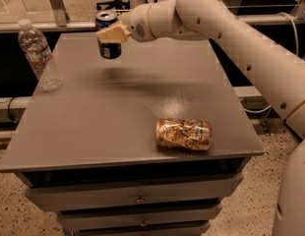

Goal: Move pepsi can near water bottle

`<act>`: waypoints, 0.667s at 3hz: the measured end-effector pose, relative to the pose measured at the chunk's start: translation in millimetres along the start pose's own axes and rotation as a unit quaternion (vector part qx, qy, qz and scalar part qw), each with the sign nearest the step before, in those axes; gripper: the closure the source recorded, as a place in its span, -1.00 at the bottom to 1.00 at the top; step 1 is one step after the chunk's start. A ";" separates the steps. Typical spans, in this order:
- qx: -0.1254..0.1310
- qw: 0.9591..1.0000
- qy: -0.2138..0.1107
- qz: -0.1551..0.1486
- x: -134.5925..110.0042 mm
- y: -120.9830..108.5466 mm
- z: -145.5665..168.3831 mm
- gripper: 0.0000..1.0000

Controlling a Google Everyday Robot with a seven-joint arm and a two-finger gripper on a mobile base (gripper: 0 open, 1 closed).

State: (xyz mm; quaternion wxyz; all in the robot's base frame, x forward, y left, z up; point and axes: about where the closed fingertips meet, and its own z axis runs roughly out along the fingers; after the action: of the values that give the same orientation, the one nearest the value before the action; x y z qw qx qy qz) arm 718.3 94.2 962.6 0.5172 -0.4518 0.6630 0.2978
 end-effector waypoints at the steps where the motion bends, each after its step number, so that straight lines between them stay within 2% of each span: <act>1: -0.043 0.999 -0.010 0.005 -6.3 40.8 21.1 1.00; 2: -0.072 0.997 -0.015 0.009 -6.7 65.1 37.5 1.00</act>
Offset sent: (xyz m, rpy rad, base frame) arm -0.0588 0.0848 -0.0163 0.0589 0.0698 0.1914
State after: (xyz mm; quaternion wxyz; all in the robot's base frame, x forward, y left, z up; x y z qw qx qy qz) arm 675.2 155.4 953.5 0.4902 -0.4777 0.6362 0.3561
